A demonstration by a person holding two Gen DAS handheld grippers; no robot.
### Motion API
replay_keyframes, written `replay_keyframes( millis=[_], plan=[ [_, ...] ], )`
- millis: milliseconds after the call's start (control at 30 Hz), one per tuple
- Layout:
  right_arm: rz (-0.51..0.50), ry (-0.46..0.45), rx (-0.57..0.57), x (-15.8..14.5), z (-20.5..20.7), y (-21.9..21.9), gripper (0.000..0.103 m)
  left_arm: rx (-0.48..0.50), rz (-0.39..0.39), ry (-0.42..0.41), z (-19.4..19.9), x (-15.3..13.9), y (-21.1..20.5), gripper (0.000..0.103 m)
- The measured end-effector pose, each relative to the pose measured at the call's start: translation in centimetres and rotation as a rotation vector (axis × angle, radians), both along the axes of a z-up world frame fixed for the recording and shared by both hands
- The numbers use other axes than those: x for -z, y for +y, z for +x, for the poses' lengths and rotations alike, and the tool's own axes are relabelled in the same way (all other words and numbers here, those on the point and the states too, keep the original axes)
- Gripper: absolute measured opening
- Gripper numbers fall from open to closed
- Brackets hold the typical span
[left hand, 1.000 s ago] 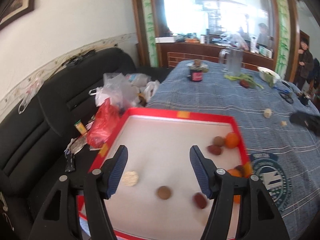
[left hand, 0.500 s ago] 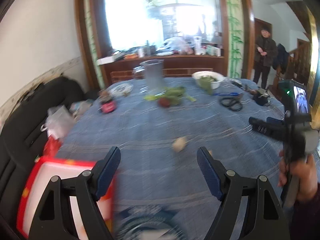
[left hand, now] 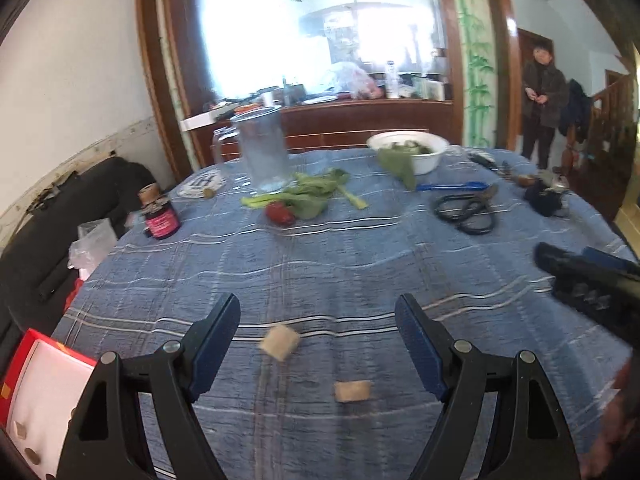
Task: Organize fruits
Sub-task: 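Bring both open tools back over the beige cube pieces on the table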
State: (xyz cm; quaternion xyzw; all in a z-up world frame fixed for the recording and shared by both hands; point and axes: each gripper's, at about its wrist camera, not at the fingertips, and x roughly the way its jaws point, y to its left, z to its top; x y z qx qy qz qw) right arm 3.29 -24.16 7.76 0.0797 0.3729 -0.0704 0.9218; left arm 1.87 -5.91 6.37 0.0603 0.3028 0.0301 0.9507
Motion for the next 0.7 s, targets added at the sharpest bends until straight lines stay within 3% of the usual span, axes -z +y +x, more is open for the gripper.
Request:
replay_keyframes(
  millis=[167, 400, 700],
  plan=[
    [0.050, 0.018, 0.015, 0.6, -0.2, -0.2, 0.065, 0.021, 0.026, 0.034, 0.0, 0.8, 1.0, 0.080],
    [0.083, 0.005, 0.027, 0.6, -0.7, -0.3, 0.065, 0.049, -0.013, 0.069, 0.1, 1.1, 1.5, 0.081],
    [0.119, 0.043, 0.021, 1.4, -0.3, -0.3, 0.065, 0.050, -0.003, 0.065, -0.1, 1.1, 1.3, 0.081]
  ],
)
